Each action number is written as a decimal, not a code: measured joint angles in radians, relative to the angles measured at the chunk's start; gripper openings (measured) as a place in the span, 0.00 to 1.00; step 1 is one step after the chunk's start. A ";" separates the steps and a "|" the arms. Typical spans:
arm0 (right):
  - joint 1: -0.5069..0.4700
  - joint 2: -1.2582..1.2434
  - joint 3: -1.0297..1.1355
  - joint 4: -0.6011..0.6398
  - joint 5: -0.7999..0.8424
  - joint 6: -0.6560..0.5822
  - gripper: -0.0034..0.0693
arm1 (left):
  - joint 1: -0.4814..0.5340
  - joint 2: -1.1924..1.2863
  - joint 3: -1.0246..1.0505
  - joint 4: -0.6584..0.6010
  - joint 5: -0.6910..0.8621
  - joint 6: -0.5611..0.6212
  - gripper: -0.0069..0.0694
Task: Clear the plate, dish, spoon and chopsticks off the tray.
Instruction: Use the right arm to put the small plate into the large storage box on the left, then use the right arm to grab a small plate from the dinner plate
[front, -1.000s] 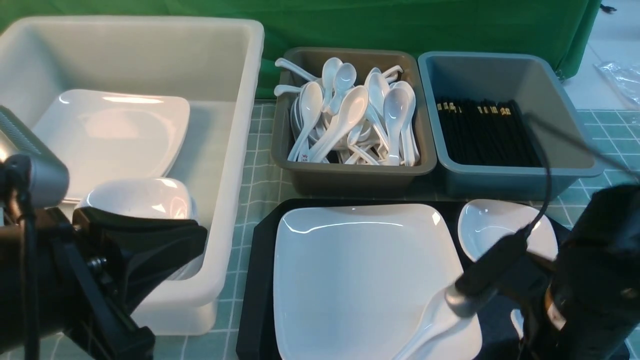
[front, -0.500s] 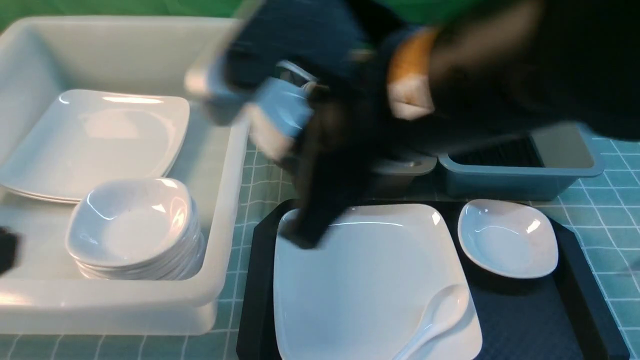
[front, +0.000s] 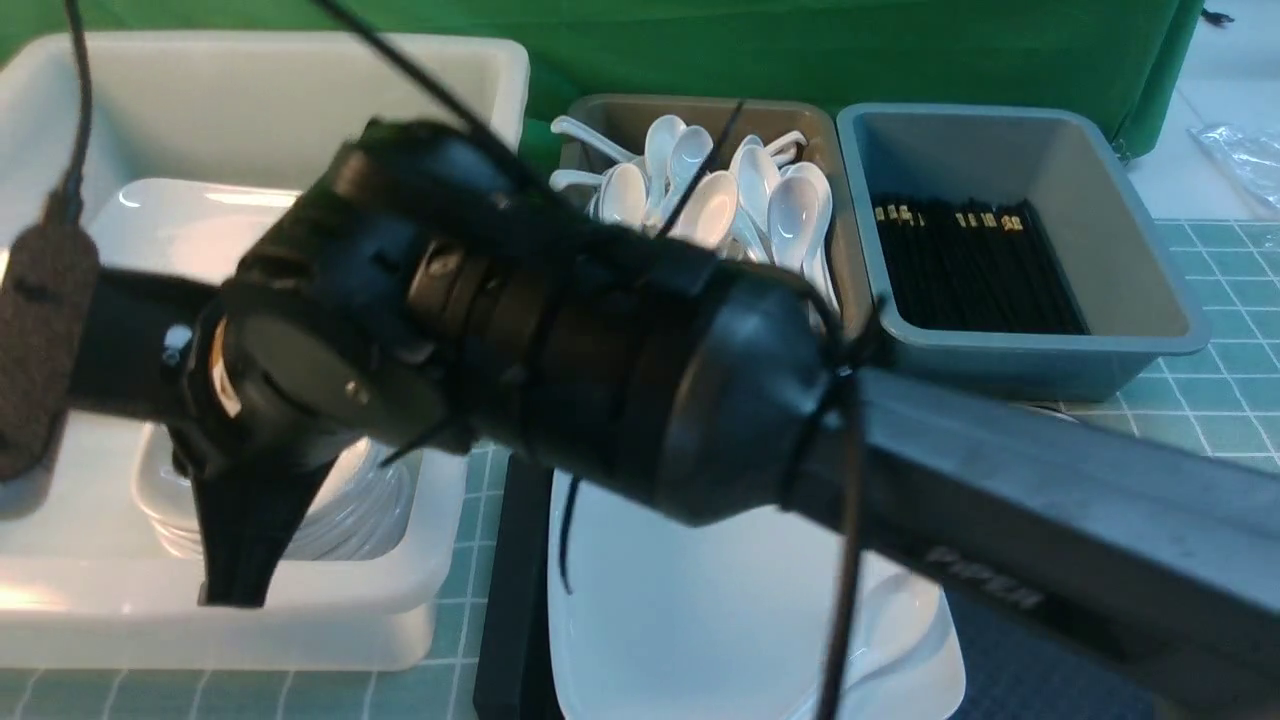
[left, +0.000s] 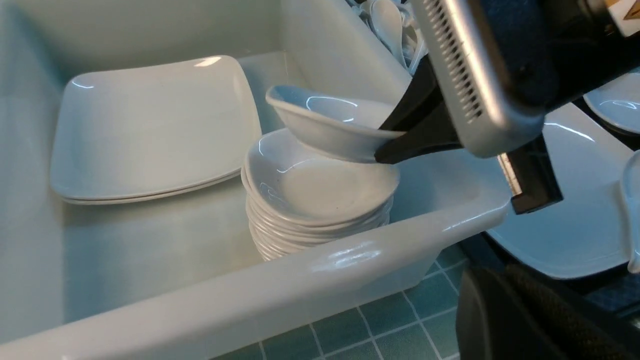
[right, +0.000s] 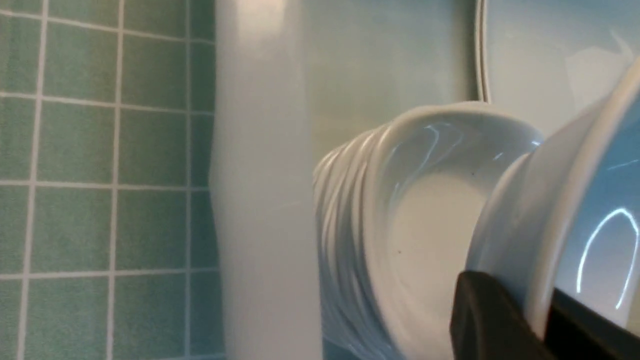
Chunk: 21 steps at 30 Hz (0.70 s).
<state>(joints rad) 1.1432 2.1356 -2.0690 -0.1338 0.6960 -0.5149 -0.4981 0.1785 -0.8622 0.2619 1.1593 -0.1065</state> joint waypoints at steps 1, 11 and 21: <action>0.000 0.011 -0.001 0.000 0.002 -0.001 0.15 | 0.000 0.000 0.000 0.000 0.001 0.002 0.11; 0.008 0.013 -0.006 -0.022 0.068 -0.003 0.69 | 0.000 0.000 0.000 -0.013 -0.025 0.024 0.11; -0.035 -0.218 0.059 -0.137 0.435 0.107 0.42 | 0.000 0.053 0.049 -0.227 -0.236 0.153 0.11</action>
<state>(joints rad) 1.1080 1.9179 -2.0105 -0.2708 1.1311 -0.4082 -0.4981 0.2312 -0.8127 0.0345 0.9228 0.0468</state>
